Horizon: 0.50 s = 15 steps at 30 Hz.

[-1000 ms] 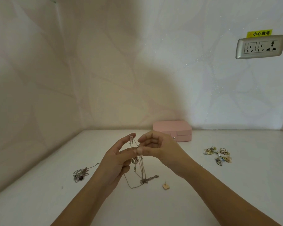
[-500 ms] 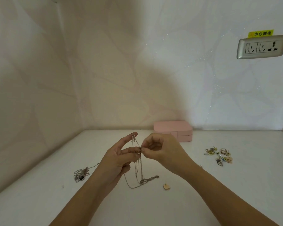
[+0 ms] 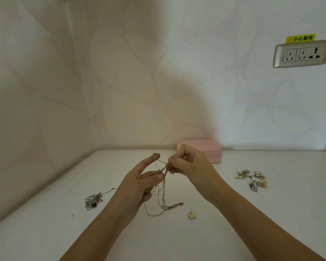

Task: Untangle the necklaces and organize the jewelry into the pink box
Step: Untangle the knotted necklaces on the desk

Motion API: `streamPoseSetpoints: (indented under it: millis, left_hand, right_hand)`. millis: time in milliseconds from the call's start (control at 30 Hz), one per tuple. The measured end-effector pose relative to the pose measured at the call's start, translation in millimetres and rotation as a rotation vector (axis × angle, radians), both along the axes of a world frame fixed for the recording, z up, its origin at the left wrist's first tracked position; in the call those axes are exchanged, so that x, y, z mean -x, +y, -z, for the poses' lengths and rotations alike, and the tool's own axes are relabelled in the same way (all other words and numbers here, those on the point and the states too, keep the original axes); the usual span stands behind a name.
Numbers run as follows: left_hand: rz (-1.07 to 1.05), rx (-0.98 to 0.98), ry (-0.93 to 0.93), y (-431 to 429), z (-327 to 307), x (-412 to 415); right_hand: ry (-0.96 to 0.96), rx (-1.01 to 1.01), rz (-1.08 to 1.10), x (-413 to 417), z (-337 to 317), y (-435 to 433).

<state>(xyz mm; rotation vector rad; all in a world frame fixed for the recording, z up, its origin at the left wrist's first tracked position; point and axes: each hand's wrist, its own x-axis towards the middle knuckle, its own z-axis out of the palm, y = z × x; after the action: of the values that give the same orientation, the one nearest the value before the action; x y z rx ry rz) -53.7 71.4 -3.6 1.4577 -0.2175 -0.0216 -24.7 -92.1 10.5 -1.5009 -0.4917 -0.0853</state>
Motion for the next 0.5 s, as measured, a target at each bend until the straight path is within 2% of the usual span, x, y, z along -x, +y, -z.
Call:
streamPoseSetpoints:
  millis: [100,167,300,400,500]
  left_hand:
    - [0.060,0.132,0.034,-0.4,-3.0,1.9]
    - [0.096,0.236,0.054,1.7,-5.1,2.8]
    - [0.163,0.311,0.086,3.8,-7.2,4.3]
    - [0.151,0.288,0.111,2.6,-7.0,3.6]
    - [0.134,0.286,0.111,3.7,-7.9,3.2]
  right_hand:
    - [0.101,-0.157,-0.072,-2.0,-0.3,-1.4]
    - [0.147,-0.183,-0.129,-1.5,-1.5,-3.0]
    - [0.049,0.180,-0.047,0.2,2.0,-1.0]
    - [0.070,0.152,-0.074,2.5,2.3,2.6]
    - [0.156,0.143,-0.239,3.1,2.0,-0.7]
